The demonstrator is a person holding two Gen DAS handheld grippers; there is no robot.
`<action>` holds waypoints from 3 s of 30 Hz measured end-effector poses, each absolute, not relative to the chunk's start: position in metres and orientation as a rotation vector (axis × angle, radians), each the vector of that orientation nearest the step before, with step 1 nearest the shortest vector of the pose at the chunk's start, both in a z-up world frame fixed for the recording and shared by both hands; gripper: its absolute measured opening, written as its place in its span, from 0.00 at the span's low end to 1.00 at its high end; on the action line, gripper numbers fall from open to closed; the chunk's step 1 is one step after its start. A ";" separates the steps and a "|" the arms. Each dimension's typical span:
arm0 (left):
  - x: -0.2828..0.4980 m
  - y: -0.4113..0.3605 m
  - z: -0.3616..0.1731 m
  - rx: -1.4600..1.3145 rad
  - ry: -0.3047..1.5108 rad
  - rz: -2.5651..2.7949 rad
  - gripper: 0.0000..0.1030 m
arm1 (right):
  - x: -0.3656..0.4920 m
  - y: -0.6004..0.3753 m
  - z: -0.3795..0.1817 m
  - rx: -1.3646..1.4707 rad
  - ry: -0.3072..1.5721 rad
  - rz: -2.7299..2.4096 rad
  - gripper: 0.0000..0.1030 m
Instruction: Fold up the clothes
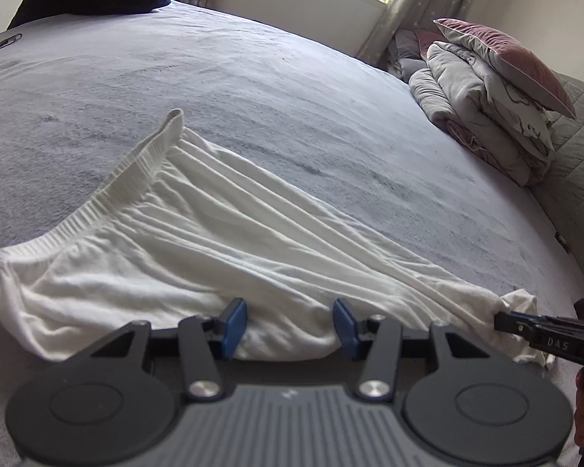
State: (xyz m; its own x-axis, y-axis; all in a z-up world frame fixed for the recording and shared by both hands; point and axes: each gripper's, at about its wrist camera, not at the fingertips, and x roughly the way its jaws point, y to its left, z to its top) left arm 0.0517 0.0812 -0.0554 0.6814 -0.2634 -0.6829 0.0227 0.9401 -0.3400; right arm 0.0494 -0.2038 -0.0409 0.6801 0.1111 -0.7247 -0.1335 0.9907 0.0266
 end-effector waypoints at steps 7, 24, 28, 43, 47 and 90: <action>0.066 0.077 -0.060 -0.343 0.816 -0.164 0.49 | 0.067 -0.203 -0.022 -0.087 0.747 0.119 0.06; 0.080 0.087 -0.066 -0.395 0.803 -0.178 0.49 | 0.167 -0.193 -0.018 -0.072 0.720 0.050 0.04; 0.082 0.088 -0.067 -0.398 0.802 -0.175 0.49 | 0.190 -0.190 -0.029 -0.055 0.726 0.020 0.03; 0.083 0.090 -0.070 -0.391 0.803 -0.177 0.49 | 0.206 -0.186 -0.050 -0.073 0.778 -0.016 0.05; 0.083 0.093 -0.067 -0.405 0.804 -0.181 0.49 | 0.183 -0.211 -0.022 -0.041 0.748 -0.052 0.12; 0.075 0.069 -0.066 -0.337 0.807 -0.274 0.49 | 0.116 -0.299 -0.023 0.069 0.676 -0.229 0.08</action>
State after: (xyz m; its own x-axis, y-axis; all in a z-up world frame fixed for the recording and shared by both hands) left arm 0.0751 0.0694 -0.0656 0.6612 -0.3638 -0.6560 0.1103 0.9122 -0.3947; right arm 0.1158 -0.2995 -0.0230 0.7560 -0.1878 -0.6270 0.2325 0.9725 -0.0109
